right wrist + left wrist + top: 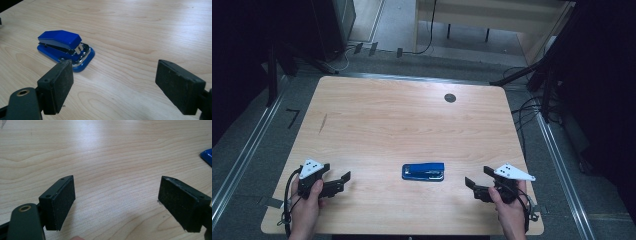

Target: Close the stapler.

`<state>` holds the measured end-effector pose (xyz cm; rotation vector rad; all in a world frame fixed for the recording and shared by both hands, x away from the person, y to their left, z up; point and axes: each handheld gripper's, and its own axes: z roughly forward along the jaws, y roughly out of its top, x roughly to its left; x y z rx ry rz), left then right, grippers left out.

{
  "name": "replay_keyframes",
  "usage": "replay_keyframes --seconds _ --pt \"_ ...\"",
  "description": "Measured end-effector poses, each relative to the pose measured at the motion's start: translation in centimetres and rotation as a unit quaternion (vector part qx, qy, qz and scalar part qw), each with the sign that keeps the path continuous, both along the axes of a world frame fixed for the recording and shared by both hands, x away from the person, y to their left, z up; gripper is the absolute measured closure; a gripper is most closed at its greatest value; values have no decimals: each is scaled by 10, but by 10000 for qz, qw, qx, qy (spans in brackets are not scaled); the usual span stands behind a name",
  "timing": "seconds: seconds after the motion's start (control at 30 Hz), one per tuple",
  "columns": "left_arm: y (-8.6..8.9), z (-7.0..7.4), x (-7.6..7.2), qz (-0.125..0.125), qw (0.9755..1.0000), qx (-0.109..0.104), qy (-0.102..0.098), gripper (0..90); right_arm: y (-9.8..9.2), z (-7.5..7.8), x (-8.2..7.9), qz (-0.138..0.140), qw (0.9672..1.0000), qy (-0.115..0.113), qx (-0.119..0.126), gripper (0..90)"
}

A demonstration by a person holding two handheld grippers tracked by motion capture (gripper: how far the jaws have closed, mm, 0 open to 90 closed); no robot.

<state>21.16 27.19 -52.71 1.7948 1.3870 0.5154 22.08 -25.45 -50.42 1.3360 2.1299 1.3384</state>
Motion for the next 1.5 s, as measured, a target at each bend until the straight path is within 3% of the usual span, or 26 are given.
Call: replay_keyframes --seconds 0.67,1.23,1.5 --pt "0 0 0 -23 10000 12 4 146 -40 -10 -6 -351 9991 -3 -218 144" --pt "0 0 0 -34 10000 -3 4 146 -81 -23 -17 -809 9960 10 -379 144" --pt "0 0 0 -38 10000 -9 4 146 -102 -28 -24 -1111 9934 -33 -298 144"
